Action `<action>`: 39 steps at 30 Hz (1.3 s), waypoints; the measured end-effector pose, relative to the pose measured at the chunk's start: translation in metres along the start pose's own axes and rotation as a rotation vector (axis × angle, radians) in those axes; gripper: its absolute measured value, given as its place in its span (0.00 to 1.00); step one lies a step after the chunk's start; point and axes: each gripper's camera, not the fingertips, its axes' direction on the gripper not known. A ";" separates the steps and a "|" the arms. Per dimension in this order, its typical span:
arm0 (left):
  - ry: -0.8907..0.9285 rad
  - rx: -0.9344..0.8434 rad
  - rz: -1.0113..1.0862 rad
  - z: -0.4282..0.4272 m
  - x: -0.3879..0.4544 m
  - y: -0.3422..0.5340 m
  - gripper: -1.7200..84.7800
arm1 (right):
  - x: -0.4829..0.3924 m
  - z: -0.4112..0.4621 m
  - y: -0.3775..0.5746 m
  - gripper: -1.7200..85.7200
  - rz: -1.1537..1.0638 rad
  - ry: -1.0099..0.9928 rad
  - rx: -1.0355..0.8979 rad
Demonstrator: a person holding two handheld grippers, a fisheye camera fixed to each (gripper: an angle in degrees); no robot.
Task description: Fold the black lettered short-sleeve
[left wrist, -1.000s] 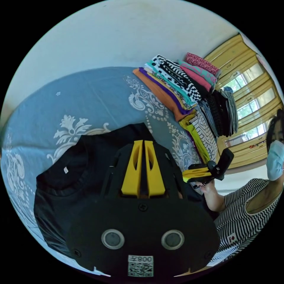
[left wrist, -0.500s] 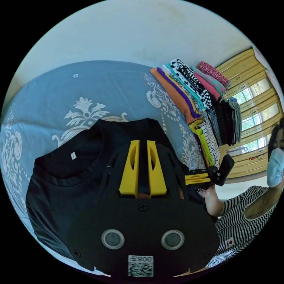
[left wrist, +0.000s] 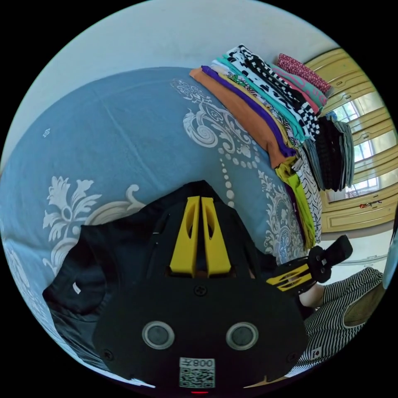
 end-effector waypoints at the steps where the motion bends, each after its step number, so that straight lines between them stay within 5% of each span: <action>1: 0.017 0.008 0.007 0.007 0.003 0.002 0.03 | -0.001 -0.002 -0.001 0.03 0.007 0.009 0.006; 14: 0.004 0.169 0.100 0.005 0.044 0.145 0.02 | -0.031 -0.020 -0.036 0.02 0.137 0.136 0.057; 18: 0.007 0.021 0.119 0.056 0.051 0.209 0.02 | -0.042 -0.019 -0.050 0.02 0.177 0.112 0.049; 24: 0.058 0.165 0.157 0.046 0.069 0.303 0.02 | -0.086 -0.031 -0.077 0.02 0.121 0.140 0.078; 28: 0.024 0.021 0.182 0.100 0.079 0.371 0.02 | -0.108 -0.015 -0.096 0.02 0.118 0.204 -0.008; 32: 0.081 0.113 0.115 0.083 0.067 0.436 0.02 | -0.136 -0.007 -0.117 0.02 0.091 0.235 -0.038; 39: 0.099 0.193 -0.150 0.022 0.009 0.687 0.02 | -0.180 -0.009 -0.147 0.02 0.115 0.227 -0.009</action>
